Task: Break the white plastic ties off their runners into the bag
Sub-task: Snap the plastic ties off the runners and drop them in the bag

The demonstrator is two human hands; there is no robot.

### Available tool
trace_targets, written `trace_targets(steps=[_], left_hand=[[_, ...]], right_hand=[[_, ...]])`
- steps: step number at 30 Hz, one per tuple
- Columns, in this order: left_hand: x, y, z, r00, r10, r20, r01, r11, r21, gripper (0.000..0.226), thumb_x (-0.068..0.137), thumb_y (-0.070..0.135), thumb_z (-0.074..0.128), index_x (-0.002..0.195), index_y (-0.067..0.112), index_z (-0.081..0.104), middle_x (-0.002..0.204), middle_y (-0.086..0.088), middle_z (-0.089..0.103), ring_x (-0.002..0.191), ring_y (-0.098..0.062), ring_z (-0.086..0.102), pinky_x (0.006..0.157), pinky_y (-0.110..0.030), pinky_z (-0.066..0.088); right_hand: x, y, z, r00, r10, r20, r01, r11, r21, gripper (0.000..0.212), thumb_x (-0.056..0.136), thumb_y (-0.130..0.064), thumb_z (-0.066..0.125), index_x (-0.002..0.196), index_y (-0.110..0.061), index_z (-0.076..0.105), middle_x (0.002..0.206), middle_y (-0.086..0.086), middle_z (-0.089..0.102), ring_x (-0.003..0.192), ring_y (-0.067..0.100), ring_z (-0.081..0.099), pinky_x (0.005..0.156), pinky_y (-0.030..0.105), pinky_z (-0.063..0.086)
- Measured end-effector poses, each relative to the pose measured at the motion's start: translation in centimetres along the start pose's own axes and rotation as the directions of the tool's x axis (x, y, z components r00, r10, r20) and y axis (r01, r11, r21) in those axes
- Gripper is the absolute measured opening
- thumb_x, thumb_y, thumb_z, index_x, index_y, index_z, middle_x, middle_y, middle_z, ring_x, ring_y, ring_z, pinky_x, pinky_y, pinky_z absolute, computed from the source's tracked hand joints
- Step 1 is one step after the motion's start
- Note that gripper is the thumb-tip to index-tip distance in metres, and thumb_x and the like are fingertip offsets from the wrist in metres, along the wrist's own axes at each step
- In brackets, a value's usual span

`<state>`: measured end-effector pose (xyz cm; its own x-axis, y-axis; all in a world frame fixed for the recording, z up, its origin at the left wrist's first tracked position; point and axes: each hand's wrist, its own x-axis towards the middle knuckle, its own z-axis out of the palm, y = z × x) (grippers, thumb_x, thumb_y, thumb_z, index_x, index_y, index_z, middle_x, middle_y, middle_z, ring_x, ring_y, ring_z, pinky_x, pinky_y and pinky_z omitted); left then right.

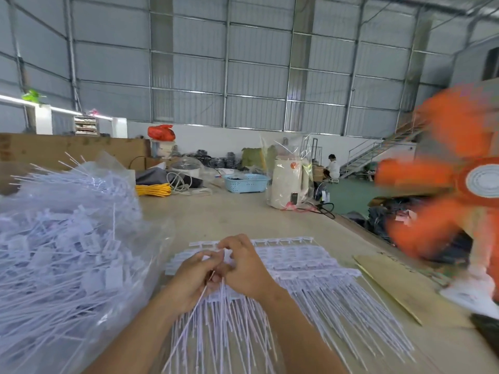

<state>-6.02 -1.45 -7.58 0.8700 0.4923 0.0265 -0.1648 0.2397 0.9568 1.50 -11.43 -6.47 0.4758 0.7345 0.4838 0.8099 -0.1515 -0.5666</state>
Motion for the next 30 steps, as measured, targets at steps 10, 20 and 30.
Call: trace_targets(steps=[10,20,30], left_hand=[[0.5,-1.1,-0.8,0.981,0.156,-0.112,-0.128,0.967,0.22,0.02,0.087,0.022,0.067,0.074,0.008,0.064,0.044,0.001,0.046,0.036,-0.008,0.036,0.036,-0.017,0.028],[-0.2,-1.0,0.3,0.945,0.232,-0.229,-0.098,0.872,0.48,0.039,0.089,0.04,0.062,0.063,0.01,0.066,0.048,-0.001,0.058,0.042,-0.012,0.05,0.046,-0.02,0.037],[-0.3,-0.7,0.6,0.938,0.285,-0.199,-0.112,0.789,0.605,0.04,0.097,0.033,0.051,0.063,0.013,0.052,0.052,-0.004,0.053,0.043,-0.014,0.049,0.054,-0.025,0.039]], right_hand=[[-0.2,1.1,-1.1,0.982,0.09,0.167,-0.093,0.996,0.006,0.024,0.093,-0.019,0.054,0.093,0.003,0.063,0.093,0.021,0.062,0.087,0.032,0.058,0.077,0.038,0.046],[0.0,1.4,-0.4,0.99,0.066,0.122,-0.067,0.998,0.002,0.016,0.087,-0.011,0.058,0.094,-0.005,0.072,0.095,0.011,0.071,0.088,0.024,0.063,0.077,0.031,0.047],[-0.2,1.0,-0.4,0.996,0.048,0.071,-0.037,0.988,-0.149,0.016,0.083,-0.01,0.058,0.072,-0.017,0.069,0.064,-0.005,0.056,0.064,0.014,0.047,0.054,0.02,0.033]])
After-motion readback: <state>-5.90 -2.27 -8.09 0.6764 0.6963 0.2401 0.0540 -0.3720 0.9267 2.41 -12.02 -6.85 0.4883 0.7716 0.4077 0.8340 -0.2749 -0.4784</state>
